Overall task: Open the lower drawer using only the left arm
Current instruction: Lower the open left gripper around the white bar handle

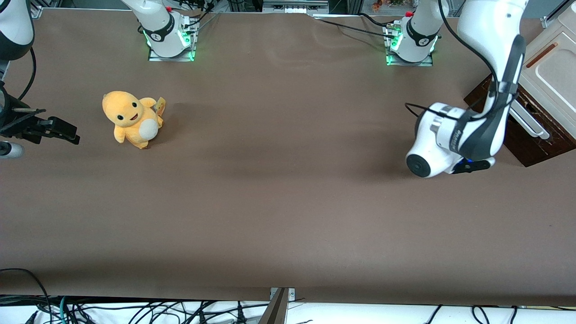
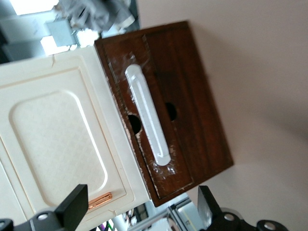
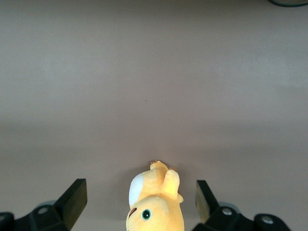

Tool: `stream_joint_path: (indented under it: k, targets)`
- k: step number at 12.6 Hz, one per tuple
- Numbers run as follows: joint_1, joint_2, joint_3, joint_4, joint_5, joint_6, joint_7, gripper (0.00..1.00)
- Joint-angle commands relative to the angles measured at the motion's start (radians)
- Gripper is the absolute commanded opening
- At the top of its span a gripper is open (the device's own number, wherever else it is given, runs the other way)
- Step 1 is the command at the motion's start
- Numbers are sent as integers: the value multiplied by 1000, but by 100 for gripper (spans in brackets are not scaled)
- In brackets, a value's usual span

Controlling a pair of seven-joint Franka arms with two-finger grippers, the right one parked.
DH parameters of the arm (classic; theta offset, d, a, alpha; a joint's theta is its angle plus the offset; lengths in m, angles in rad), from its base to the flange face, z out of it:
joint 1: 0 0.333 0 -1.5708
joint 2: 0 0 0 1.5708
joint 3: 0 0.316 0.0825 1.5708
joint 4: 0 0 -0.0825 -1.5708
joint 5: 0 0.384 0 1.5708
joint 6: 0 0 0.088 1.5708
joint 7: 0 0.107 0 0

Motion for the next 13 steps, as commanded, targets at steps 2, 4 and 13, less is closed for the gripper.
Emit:
stream_joint_path:
  k: [2,4,13]
  targets:
    - [98,89,-6,-13,88,-22,-149,100]
    - [131,113,-6,-57,147,-16,-189,100]
    - [277,115,-8,-148,216,81,-232,72]
